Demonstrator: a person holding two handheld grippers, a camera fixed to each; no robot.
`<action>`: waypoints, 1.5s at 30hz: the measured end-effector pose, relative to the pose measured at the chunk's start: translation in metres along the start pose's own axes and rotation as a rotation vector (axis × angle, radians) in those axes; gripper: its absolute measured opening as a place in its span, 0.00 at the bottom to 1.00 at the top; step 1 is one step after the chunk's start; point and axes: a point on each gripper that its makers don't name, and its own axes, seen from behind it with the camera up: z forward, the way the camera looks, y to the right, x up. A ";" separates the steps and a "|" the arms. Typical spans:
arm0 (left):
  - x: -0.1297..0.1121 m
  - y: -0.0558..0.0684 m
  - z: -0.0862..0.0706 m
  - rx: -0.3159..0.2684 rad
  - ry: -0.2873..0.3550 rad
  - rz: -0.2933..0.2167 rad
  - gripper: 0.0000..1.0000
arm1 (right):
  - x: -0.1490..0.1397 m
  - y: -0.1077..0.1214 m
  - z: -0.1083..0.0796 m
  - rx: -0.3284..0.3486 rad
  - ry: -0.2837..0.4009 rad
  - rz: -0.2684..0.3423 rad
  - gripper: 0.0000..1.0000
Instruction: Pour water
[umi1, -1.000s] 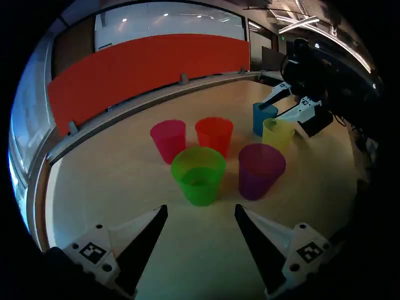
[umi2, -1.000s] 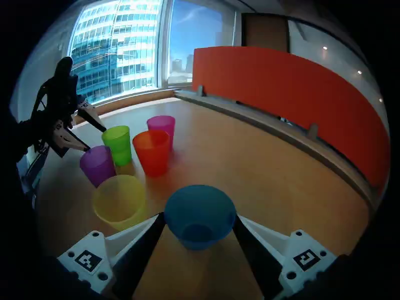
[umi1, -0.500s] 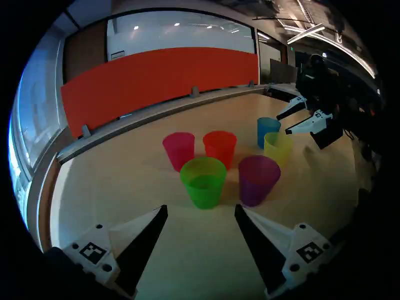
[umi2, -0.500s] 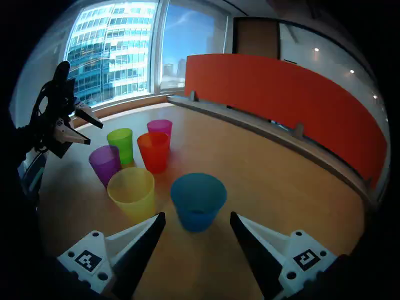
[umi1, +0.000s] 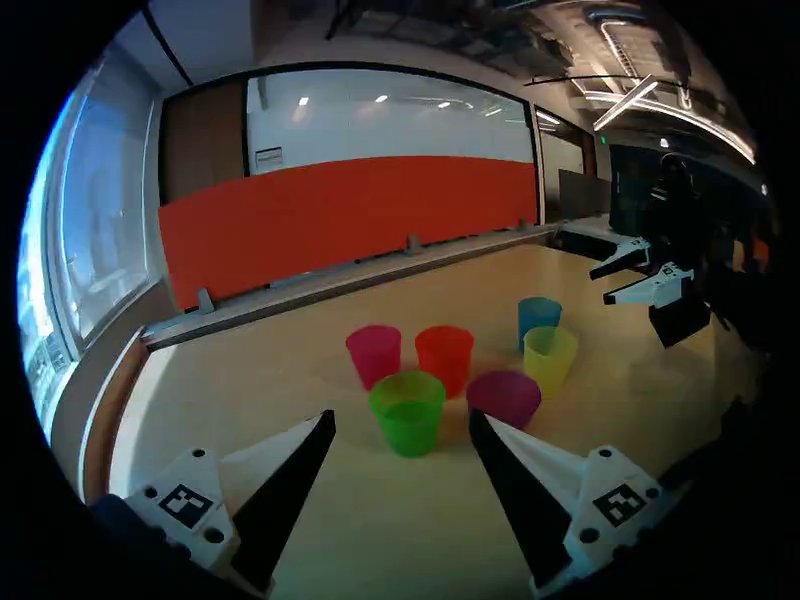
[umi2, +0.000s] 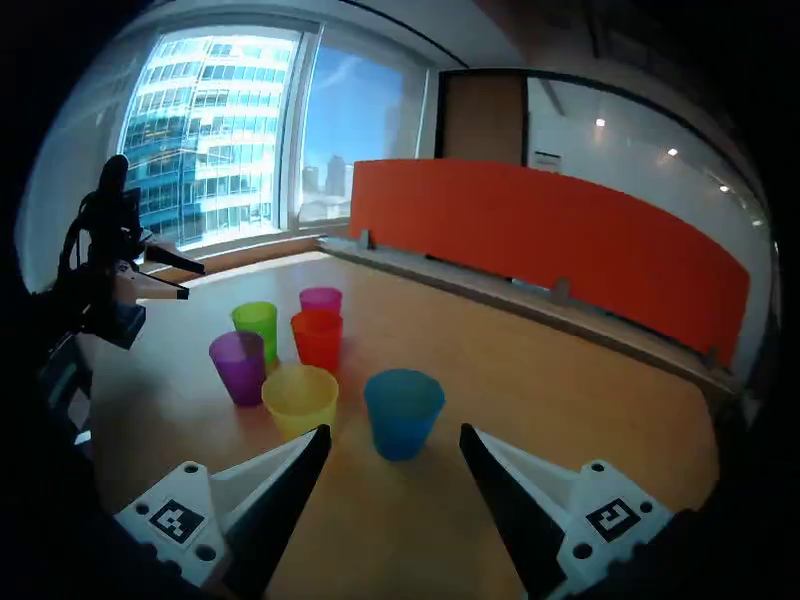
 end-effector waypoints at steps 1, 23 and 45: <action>0.002 -0.001 -0.001 0.010 0.009 0.000 1.00 | 0.002 0.001 -0.003 -0.013 0.009 0.003 1.00; 0.060 -0.043 -0.040 0.364 0.299 -0.085 1.00 | 0.057 0.056 -0.055 -0.526 0.280 -0.005 1.00; 0.064 -0.063 -0.042 0.534 0.397 -0.122 1.00 | 0.081 0.091 -0.099 -0.700 0.400 0.199 1.00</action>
